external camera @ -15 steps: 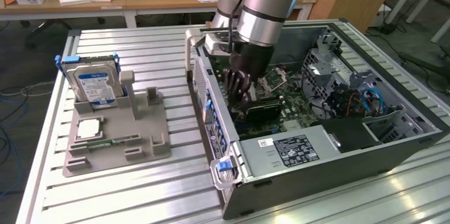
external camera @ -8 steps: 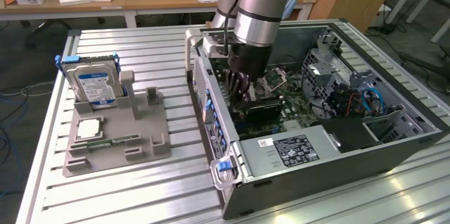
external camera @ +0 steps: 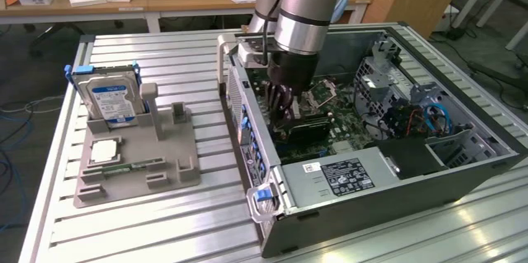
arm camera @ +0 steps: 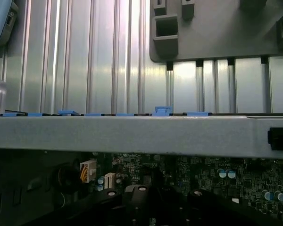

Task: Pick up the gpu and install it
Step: 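Press down on the gpu until it lock into place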

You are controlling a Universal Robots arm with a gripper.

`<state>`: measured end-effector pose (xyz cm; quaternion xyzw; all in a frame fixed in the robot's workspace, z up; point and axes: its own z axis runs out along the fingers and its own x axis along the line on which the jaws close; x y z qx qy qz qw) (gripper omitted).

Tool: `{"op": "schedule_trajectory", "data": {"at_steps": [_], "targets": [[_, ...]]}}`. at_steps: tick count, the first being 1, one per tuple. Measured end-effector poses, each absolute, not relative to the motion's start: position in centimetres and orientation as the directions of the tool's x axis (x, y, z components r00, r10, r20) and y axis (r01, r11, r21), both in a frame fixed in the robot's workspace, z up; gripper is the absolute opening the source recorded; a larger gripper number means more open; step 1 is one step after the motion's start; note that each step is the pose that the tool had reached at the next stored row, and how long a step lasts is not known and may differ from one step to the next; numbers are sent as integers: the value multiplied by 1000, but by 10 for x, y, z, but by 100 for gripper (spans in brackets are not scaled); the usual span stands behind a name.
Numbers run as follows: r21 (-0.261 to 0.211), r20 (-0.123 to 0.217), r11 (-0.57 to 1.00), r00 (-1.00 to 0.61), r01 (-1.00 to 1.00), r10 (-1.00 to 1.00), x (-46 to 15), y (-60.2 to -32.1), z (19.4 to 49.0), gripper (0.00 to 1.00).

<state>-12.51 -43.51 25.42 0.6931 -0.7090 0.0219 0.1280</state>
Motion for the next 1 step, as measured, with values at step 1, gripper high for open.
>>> {"op": "schedule_trajectory", "data": {"at_steps": [1], "targets": [[146,212,38,-6,-989,-977,-125,-435,254,10]]}}
